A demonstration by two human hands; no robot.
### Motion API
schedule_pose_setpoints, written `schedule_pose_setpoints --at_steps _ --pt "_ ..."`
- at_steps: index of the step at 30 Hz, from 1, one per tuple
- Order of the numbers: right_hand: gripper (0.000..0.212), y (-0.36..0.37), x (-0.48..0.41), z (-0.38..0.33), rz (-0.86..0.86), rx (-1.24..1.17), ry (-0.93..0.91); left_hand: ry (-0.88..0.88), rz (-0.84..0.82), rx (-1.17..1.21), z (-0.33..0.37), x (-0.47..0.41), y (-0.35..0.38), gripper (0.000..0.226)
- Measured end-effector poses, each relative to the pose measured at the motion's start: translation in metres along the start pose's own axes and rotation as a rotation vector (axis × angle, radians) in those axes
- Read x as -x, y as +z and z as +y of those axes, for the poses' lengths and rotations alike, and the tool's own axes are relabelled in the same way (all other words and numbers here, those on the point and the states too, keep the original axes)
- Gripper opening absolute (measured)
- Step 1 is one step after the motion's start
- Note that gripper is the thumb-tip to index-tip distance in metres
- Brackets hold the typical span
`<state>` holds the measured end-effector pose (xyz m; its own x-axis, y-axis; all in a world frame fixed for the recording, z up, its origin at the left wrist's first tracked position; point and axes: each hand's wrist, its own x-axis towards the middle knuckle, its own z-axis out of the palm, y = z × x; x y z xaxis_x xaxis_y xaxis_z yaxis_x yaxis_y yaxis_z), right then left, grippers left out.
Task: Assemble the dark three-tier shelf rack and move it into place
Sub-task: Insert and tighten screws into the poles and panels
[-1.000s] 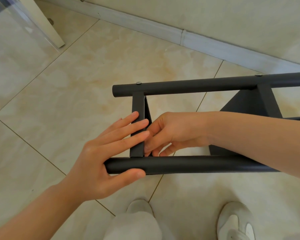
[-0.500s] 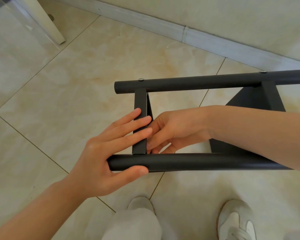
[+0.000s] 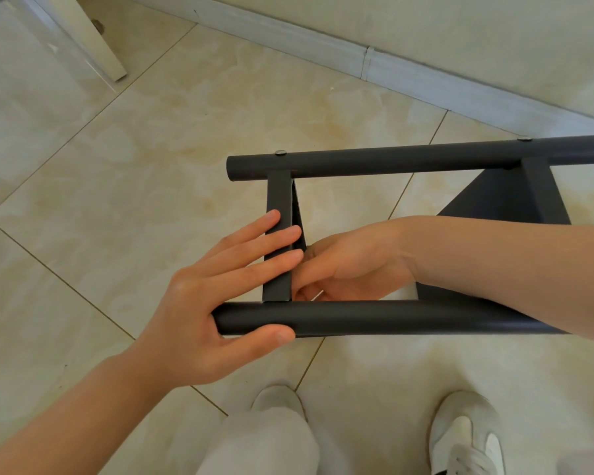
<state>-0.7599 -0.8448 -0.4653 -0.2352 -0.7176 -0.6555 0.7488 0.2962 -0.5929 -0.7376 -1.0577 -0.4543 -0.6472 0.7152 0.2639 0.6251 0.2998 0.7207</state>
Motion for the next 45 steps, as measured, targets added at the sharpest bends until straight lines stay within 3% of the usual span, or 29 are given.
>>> schedule_pose_setpoints --at_steps 9,18,24,32,42,45 --pt "0.014 -0.006 0.008 -0.002 0.0 0.031 -0.031 0.0 0.007 0.015 0.0 0.001 0.0 0.063" --pt "0.017 -0.005 0.007 -0.004 0.034 0.062 0.022 0.018 0.02 0.002 -0.001 0.001 0.0 0.06" --pt "0.043 0.002 -0.002 -0.002 0.046 0.021 0.038 0.041 0.05 -0.044 -0.002 0.003 0.0 0.056" --pt "0.015 -0.003 0.007 0.0 0.022 0.03 -0.027 0.044 0.075 -0.053 -0.004 0.006 0.003 0.055" --pt "0.025 -0.004 0.005 -0.001 0.015 0.062 0.028 0.064 0.097 -0.037 -0.006 0.007 0.005 0.053" --pt "0.019 -0.002 0.002 0.001 0.035 0.052 0.034 0.064 0.097 -0.032 -0.006 0.007 0.006 0.052"
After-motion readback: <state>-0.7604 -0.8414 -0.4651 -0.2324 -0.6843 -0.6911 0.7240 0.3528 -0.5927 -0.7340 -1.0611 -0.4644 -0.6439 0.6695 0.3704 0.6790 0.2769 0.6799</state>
